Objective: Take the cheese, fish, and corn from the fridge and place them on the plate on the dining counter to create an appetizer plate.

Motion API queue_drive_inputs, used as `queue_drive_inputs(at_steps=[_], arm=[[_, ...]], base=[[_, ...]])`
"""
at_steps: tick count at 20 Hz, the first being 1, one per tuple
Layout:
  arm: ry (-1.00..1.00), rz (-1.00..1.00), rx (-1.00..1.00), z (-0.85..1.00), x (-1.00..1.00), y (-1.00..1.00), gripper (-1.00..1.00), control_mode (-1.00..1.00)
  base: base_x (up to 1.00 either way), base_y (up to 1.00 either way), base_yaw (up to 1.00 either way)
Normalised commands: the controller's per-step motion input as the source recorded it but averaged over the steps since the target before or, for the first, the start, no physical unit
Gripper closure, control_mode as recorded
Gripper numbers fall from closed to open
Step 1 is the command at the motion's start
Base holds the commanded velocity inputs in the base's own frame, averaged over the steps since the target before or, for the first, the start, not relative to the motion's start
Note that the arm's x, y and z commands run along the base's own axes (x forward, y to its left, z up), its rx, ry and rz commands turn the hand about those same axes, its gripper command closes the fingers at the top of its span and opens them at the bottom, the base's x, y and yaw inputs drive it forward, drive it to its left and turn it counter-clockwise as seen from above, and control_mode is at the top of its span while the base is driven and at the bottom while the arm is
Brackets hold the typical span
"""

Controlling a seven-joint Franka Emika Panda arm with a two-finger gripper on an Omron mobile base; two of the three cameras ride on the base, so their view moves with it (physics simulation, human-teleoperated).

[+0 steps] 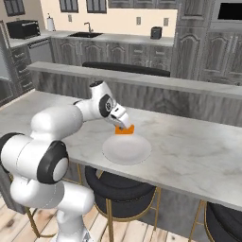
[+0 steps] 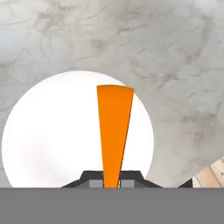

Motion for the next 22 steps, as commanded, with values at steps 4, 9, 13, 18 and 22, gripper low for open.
queue_drive_inputs(at_steps=[4,9,13,18,22], arm=[[-0.02,0.0,0.01,-0.31,0.1,0.0,1.0,-1.0],[0.0,0.0,0.02,-0.16,0.23,0.0,1.0,-1.0],[0.01,0.0,0.01,-0.18,0.28,0.1,1.0,-1.0],[0.04,0.0,0.0,-0.33,0.18,0.19,1.0,-1.0],[0.0,0.0,0.0,-0.27,0.18,0.1,1.0,-1.0]], base=[[0.0,0.0,0.0],[0.0,0.0,0.0],[0.0,0.0,0.0],[0.0,0.0,0.0],[0.0,0.0,0.0]])
